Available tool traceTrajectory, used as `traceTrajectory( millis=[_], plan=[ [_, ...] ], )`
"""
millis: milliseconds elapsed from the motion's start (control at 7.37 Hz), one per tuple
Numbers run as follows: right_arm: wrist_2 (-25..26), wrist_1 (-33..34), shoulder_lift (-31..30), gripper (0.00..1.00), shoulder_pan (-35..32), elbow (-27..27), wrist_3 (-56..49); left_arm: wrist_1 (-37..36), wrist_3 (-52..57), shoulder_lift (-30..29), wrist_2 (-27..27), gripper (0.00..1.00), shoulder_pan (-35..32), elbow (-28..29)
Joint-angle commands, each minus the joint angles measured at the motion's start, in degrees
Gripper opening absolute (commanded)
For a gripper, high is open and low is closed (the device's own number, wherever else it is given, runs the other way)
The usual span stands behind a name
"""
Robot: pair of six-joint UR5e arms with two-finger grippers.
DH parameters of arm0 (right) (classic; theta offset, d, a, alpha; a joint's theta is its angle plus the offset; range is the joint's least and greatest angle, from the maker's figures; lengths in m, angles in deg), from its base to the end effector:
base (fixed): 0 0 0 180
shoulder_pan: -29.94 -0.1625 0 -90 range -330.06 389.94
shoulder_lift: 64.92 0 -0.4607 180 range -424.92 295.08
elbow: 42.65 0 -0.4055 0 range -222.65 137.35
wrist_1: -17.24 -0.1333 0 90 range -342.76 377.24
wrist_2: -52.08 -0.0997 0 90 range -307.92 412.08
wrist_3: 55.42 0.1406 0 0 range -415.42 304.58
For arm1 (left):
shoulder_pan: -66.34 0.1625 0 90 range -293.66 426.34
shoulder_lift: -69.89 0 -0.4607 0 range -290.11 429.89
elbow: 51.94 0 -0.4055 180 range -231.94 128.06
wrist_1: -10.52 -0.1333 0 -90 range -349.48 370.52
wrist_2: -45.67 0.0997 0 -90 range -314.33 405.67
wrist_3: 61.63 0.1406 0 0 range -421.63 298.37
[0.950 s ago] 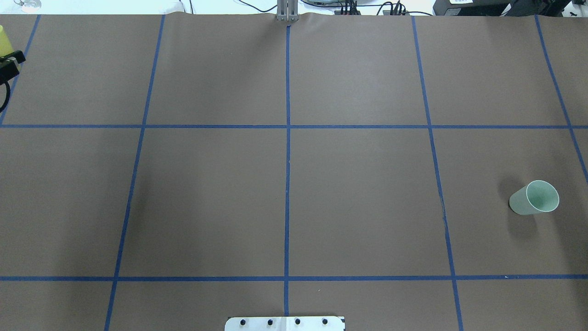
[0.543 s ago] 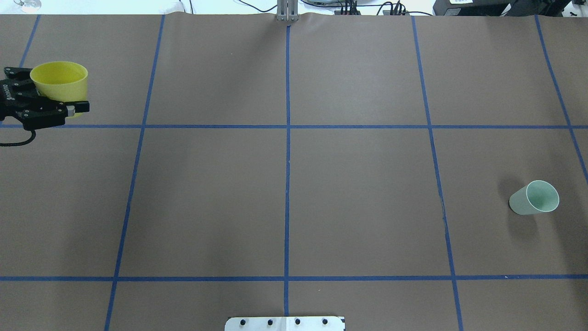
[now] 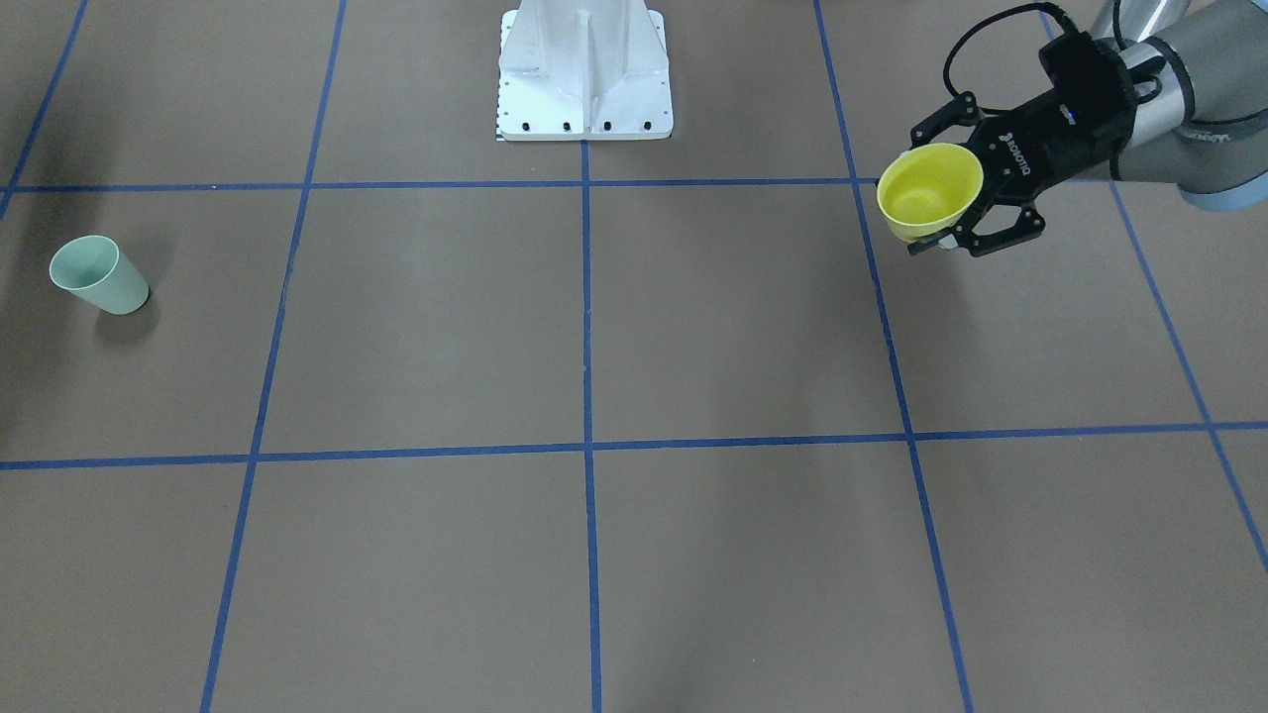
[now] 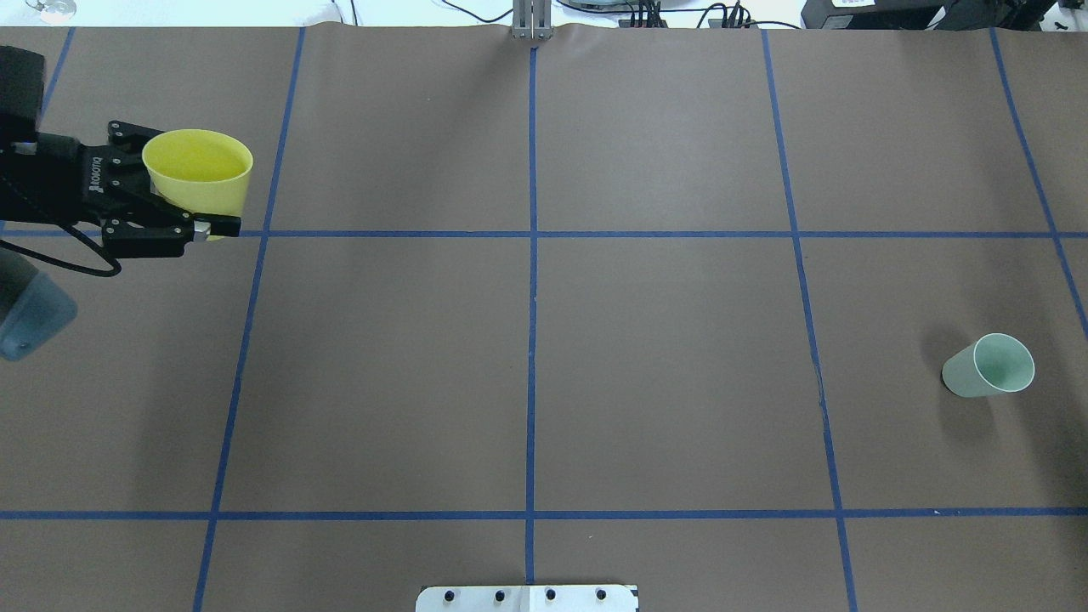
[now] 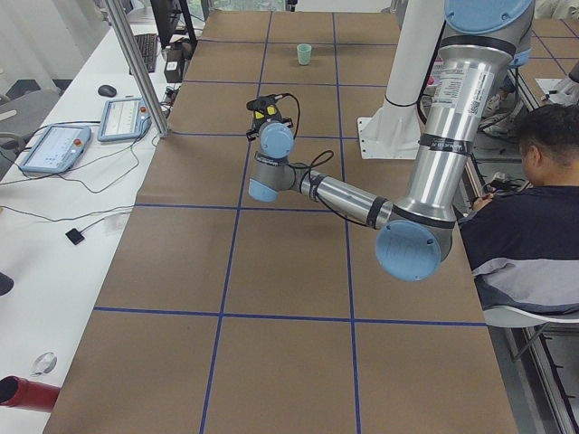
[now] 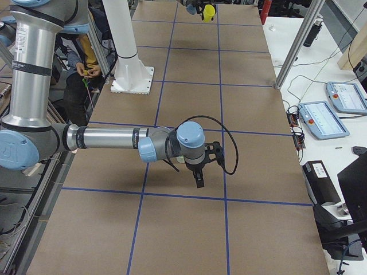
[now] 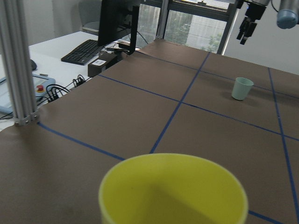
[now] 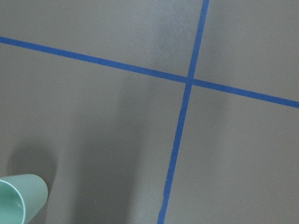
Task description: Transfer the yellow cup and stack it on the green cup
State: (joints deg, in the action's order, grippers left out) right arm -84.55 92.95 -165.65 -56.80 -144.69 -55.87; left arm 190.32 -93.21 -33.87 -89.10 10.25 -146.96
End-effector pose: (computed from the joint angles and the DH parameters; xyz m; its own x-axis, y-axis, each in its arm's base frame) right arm 0.0059 -0.4427 0.6721 0.6740 -0.2418 0.6980 0.0601 0.9597 0.2744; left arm 0.2819 -0.4808 0.3531 0.0916 0.9479 -0.3052 0.2650 0.2723 0.9250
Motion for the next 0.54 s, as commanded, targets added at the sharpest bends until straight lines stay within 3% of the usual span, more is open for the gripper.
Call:
traceTrajectory(
  millis=[0, 136, 271, 407],
  plan=[
    [-1.9, -4.1, 0.4, 1.00, 0.0, -0.9, 4.8, 0.3, -0.1, -2.2, 6.5, 0.00, 7.2, 0.2],
    [-7.4, -4.3, 1.7, 1.00, 0.3, -2.6, 10.5, 0.2, 0.0, -3.5, 9.8, 0.00, 9.1, 0.2],
    [-11.7, -4.1, 3.4, 1.00, 1.0, -6.1, 17.9, -0.4, 0.5, -5.6, 9.6, 0.00, 10.3, 1.1],
    [-11.6, -4.1, 5.6, 1.00, 5.2, -8.9, 26.2, -0.7, 3.0, -7.9, 9.6, 0.00, 12.5, 3.2]
  ],
)
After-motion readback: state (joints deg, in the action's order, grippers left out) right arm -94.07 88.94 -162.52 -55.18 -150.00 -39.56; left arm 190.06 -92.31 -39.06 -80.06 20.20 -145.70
